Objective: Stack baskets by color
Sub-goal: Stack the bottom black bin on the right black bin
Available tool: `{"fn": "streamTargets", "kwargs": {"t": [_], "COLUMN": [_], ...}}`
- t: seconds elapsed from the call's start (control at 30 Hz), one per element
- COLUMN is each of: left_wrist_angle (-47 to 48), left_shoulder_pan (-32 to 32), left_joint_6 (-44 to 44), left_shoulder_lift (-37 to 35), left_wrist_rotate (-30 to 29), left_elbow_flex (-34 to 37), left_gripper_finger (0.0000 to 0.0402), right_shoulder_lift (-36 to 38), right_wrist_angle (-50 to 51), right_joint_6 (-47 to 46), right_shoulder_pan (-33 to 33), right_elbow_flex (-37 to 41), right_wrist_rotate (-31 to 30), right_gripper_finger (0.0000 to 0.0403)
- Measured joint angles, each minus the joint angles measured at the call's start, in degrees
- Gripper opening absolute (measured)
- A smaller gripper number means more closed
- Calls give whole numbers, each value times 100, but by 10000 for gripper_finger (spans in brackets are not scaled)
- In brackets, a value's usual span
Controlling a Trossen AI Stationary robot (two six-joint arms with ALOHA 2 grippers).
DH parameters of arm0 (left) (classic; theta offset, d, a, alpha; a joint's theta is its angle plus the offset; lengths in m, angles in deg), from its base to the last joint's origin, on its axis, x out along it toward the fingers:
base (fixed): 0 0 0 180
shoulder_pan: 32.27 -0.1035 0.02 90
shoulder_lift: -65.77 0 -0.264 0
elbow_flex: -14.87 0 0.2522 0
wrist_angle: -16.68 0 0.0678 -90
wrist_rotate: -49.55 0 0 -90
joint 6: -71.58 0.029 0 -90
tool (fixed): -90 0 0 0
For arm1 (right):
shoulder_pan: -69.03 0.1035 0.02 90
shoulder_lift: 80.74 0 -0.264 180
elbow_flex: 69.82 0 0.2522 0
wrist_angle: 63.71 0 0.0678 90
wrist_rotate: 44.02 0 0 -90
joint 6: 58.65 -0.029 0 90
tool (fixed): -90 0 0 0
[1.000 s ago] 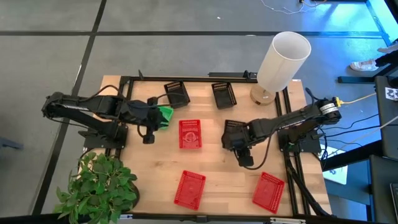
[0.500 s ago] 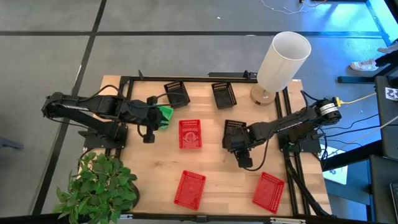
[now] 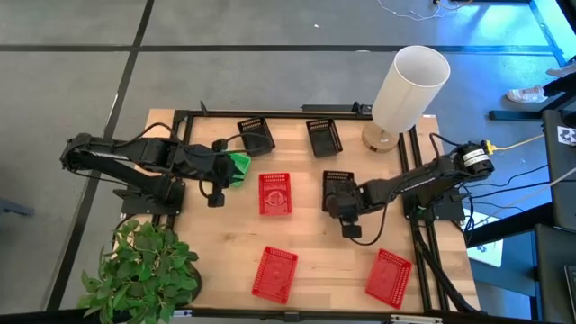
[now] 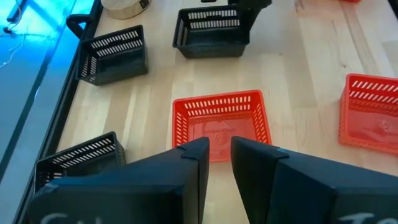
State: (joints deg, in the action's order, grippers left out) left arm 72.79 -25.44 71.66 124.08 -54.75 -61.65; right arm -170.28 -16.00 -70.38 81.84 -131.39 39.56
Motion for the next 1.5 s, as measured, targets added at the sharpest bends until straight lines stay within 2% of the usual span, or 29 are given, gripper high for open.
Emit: {"fn": "streamTargets", "kwargs": {"t": [0.07,0.23,0.43,0.7,1.0,1.2,1.37,1.5], "left_wrist_angle": [0,0,0,0,0,0,4,2], "left_shoulder_pan": [0,0,0,0,0,-1,-7,-5], "left_joint_6": [-2,-46,-105,-103,-103,-109,-119,-151], "left_shoulder_lift": [0,0,0,2,2,2,22,22], "left_wrist_rotate": [0,0,0,-2,-127,-135,-184,-206], "left_elbow_flex": [0,0,0,0,0,0,-2,-2], "left_gripper_finger": [58,58,58,58,58,58,58,58], "right_shoulder_lift": [4,4,4,7,2,-42,-349,-753], "right_wrist_angle": [-1,326,1277,2063,2050,1631,1510,1413], "right_joint_6": [4,253,1125,2551,3527,4133,4660,5098], "right_shoulder_pan": [-64,-257,-459,-962,-2246,-3085,-3566,-3736], "right_elbow_flex": [-2,-312,-1338,-2583,-2588,-2588,-2588,-2588], "right_wrist_rotate": [-45,-33,2,-609,-618,-615,-35,24], "right_gripper_finger": [12,5,3,2,1,1,0,0]}}
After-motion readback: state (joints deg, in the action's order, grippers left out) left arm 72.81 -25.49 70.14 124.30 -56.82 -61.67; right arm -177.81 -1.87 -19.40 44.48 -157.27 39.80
